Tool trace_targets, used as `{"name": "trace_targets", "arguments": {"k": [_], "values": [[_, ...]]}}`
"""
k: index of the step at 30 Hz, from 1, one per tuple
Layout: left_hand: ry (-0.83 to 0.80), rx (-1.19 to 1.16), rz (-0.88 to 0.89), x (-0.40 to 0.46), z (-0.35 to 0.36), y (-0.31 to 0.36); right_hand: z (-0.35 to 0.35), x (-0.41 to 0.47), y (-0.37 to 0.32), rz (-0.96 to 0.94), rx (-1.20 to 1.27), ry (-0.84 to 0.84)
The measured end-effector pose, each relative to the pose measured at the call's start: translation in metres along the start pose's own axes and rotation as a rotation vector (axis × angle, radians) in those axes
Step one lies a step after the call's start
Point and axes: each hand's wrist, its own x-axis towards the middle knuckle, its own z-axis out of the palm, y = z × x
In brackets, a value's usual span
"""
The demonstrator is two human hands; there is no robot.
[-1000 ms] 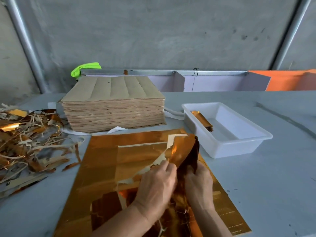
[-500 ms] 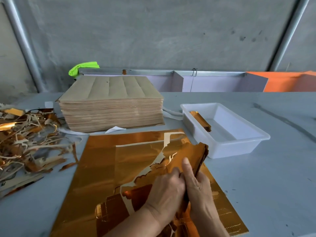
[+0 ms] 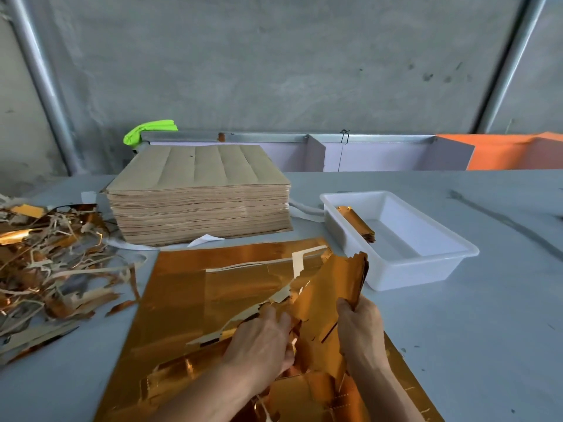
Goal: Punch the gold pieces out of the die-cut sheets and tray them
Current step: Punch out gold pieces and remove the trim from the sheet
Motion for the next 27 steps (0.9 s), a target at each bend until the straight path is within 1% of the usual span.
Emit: {"name": "trace_targets", "arguments": {"k": [3, 6, 8, 10, 12, 15, 17, 20, 24, 27], "values": [[-0.027, 0.075, 0.003, 0.0, -0.004, 0.001, -0.007, 0.003, -0.007, 0.022, 0.02, -0.004], [-0.016, 0.057, -0.06, -0.001, -0.006, 0.002, -0.017, 0.004, -0.005, 0.072, 0.039, -0.004], [-0.011, 0.042, -0.099, 0.0, -0.006, 0.0, -0.024, 0.003, -0.004, 0.121, 0.053, -0.045], [-0.008, 0.061, -0.137, 0.002, -0.006, -0.005, -0.032, 0.004, -0.006, 0.164, 0.031, -0.12], [-0.015, 0.09, -0.179, 0.005, -0.006, -0.015, -0.039, 0.005, -0.009, 0.167, -0.008, -0.158], [-0.008, 0.105, -0.243, 0.008, -0.006, -0.026, -0.045, 0.011, -0.008, 0.103, -0.11, -0.096], [-0.006, 0.086, -0.279, 0.008, -0.006, -0.029, -0.045, 0.013, -0.007, 0.1, -0.117, -0.069], [-0.015, 0.062, -0.345, 0.012, -0.007, -0.032, -0.05, 0.014, -0.003, 0.117, -0.052, -0.004], [-0.106, 0.037, -0.445, 0.009, -0.011, -0.041, -0.069, 0.014, 0.004, 0.151, 0.06, 0.128], [-0.104, -0.005, -0.47, 0.004, -0.015, -0.045, -0.082, 0.013, 0.006, 0.166, 0.126, 0.201]]}}
